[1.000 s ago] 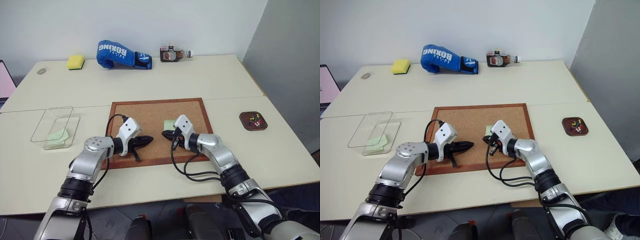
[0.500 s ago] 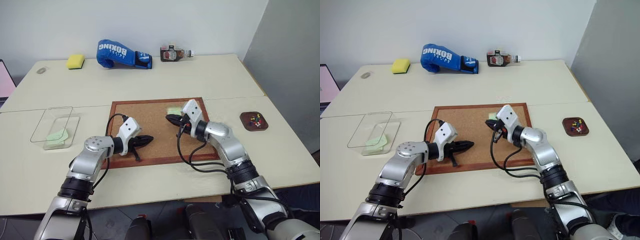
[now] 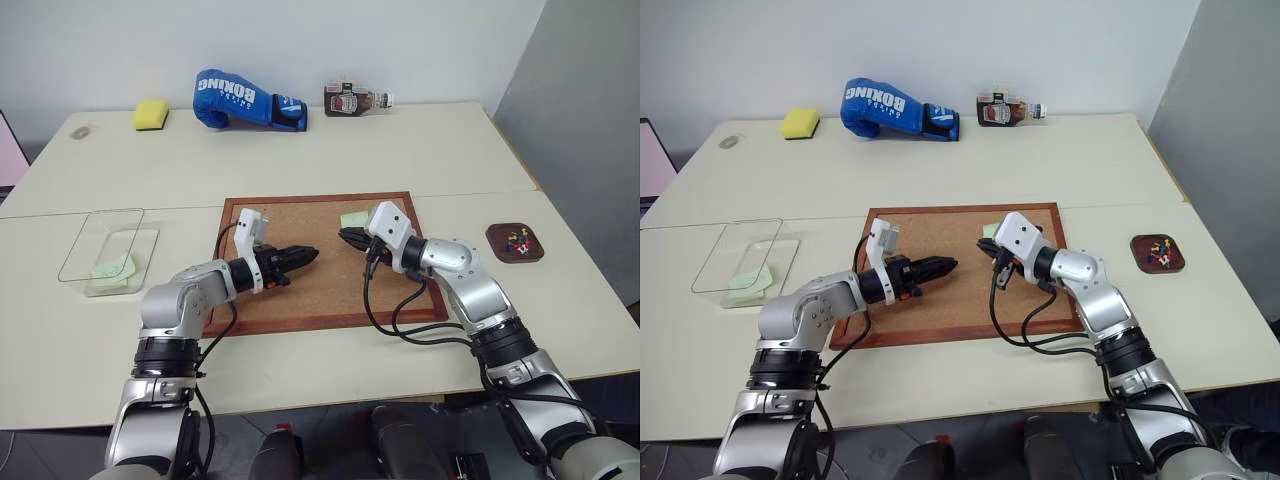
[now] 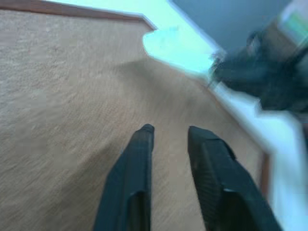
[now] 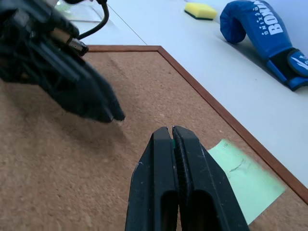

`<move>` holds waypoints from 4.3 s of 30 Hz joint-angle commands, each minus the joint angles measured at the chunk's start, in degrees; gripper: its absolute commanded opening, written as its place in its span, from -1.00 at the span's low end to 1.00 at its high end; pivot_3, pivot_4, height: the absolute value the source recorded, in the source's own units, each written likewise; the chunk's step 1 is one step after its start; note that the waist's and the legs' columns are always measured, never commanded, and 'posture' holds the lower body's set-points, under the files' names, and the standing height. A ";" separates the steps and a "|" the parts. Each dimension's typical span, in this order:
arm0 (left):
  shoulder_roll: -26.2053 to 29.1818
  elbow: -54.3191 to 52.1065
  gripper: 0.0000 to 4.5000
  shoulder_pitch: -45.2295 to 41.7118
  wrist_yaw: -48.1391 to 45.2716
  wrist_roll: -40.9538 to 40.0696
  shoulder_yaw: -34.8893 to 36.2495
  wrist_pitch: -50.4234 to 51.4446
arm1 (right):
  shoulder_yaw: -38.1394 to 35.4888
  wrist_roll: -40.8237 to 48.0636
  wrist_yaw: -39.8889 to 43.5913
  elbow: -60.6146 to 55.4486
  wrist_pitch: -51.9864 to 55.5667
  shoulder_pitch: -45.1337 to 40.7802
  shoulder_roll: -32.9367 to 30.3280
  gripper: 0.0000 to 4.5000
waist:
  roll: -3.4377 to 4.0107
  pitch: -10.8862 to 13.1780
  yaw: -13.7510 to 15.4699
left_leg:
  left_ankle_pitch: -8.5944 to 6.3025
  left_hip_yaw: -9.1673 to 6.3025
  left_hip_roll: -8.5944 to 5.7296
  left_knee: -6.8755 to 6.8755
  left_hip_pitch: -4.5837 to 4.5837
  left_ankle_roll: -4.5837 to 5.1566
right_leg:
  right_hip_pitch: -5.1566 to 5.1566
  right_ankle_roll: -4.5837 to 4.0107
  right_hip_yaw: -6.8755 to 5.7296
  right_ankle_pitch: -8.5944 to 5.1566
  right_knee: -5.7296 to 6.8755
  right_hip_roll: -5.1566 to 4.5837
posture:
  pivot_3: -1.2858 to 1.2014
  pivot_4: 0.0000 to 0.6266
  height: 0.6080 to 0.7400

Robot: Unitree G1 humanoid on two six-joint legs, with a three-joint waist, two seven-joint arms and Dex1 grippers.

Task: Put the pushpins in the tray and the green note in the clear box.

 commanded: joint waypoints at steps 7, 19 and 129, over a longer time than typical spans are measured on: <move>-8.23 1.39 0.43 -4.89 14.41 -16.88 13.99 18.15 | -0.52 -3.09 -0.62 -8.33 -9.41 1.62 -3.51 -1.00 | -0.02 0.01 0.34 | -0.01 -0.06 -0.02 0.09 -0.06 -0.03 | 0.01 0.01 -0.05 0.00 -0.03 -0.02 | 0.03 -0.52 1.00; -14.36 3.56 0.43 -8.16 22.60 -24.02 18.11 22.22 | 2.26 -4.33 1.33 -18.64 -11.72 4.68 -4.88 -1.00 | -0.03 0.01 0.75 | 0.02 -0.12 -0.04 0.12 -0.02 -0.07 | 0.04 0.02 -0.08 0.01 0.02 -0.01 | 0.03 -0.52 1.00; -8.81 -17.77 -1.00 -5.07 2.05 25.51 -35.51 -25.65 | -38.27 14.29 -24.56 27.53 14.89 -1.94 -16.80 0.11 | 0.06 -0.04 1.15 | 0.03 0.31 -0.17 0.15 0.45 0.00 | 0.39 0.11 0.38 0.08 0.11 -0.02 | 0.03 -0.52 1.00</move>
